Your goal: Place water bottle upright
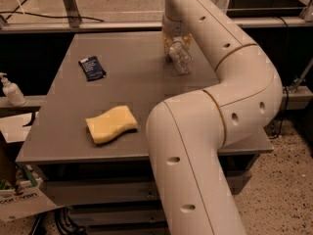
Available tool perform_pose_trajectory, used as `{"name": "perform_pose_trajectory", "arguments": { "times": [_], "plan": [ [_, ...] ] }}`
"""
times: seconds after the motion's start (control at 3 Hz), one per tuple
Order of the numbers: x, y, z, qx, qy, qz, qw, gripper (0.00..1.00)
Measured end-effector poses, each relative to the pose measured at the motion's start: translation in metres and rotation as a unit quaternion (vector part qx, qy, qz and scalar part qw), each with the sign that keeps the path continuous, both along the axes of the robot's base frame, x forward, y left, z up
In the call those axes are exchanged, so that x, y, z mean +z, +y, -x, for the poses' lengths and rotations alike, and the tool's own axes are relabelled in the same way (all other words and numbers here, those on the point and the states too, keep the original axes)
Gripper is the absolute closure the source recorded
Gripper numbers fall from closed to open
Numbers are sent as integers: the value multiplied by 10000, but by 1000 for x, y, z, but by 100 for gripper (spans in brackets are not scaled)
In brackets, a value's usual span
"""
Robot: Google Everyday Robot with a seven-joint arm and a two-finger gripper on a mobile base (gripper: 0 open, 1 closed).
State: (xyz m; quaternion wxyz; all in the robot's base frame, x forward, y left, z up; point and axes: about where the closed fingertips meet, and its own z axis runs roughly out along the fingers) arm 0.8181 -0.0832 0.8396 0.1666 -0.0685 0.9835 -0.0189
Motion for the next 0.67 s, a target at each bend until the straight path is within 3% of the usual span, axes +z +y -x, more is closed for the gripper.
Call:
{"name": "perform_pose_trajectory", "arguments": {
  "times": [0.33,0.67],
  "plan": [
    [1,1,1,10,17,28,10000,87],
    [21,10,8,139,-52,-240,9996,100]
  ]
}}
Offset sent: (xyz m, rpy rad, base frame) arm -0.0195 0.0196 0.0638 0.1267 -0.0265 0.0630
